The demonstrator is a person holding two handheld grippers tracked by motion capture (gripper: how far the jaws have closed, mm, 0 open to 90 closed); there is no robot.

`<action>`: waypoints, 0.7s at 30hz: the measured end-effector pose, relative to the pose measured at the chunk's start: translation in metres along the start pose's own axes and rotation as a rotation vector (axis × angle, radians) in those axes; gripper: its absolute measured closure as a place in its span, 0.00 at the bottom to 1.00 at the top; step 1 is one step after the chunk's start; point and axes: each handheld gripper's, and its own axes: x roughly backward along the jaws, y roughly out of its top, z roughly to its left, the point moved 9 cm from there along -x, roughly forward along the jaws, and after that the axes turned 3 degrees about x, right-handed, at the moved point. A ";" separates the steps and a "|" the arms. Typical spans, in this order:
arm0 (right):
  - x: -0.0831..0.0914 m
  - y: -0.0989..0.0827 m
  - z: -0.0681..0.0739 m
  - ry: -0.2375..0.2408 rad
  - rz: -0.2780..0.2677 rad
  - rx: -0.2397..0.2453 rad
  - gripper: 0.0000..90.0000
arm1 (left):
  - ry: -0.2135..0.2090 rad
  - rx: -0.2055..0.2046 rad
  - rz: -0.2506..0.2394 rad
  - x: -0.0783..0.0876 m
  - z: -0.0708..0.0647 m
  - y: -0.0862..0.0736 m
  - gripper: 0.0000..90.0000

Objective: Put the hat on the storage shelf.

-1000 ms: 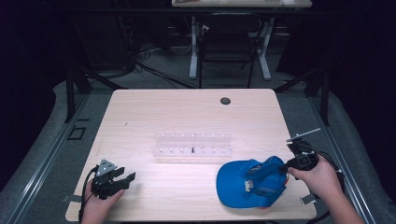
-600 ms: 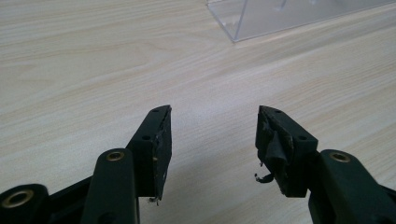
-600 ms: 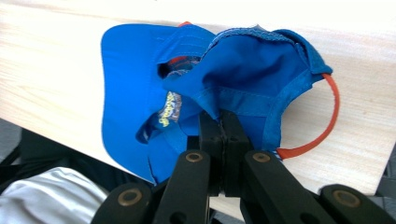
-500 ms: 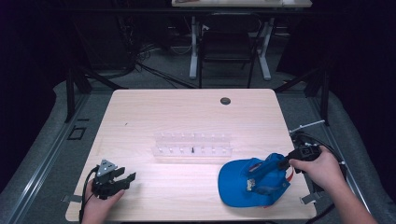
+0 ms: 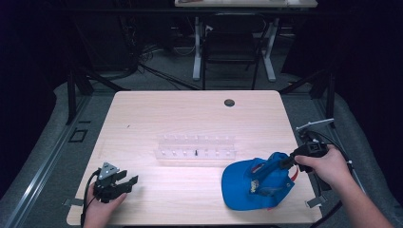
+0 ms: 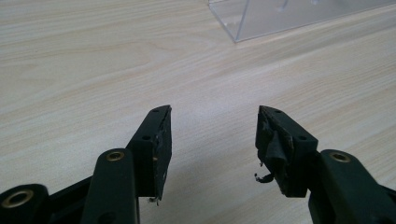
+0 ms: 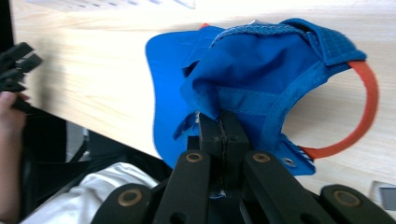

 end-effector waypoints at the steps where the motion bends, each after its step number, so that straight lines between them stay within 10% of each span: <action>1: 0.001 0.000 0.003 0.015 0.002 -0.005 1.00 | 0.001 0.000 -0.001 0.000 0.000 0.000 0.51; 21: 0.026 0.002 0.045 0.202 0.016 -0.001 1.00 | 0.004 -0.001 -0.001 0.001 0.001 0.000 0.51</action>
